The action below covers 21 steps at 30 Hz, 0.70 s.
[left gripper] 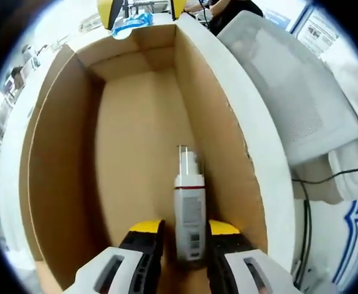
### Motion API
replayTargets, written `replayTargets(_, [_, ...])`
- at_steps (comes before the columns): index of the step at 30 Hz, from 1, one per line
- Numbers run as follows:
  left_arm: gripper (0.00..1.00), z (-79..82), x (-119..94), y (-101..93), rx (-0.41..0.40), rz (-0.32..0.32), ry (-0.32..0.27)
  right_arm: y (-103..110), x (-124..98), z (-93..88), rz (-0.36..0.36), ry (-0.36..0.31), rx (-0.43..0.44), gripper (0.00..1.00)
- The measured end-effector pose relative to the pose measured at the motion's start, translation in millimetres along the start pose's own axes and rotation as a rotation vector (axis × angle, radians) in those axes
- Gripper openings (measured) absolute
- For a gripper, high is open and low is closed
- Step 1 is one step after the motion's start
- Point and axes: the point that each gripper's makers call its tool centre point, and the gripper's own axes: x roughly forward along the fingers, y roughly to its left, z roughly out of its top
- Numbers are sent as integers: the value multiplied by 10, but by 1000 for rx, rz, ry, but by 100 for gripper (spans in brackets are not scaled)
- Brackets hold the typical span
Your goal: Operate the shoe box by opening the lid, removing the specified soft item, and placing it in the target area until the item is outside and the box remains undamaged.
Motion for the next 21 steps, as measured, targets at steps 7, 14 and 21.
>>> replayTargets(7, [24, -21, 43, 11, 1, 16, 22, 13, 5, 4, 3, 0, -1, 32])
replayTargets(14, [21, -49, 75, 12, 27, 26, 43, 6, 1, 1, 2, 0, 3, 32])
replayTargets(21, [20, -43, 78, 8, 20, 29, 36, -2, 5, 8, 1, -3, 1, 32])
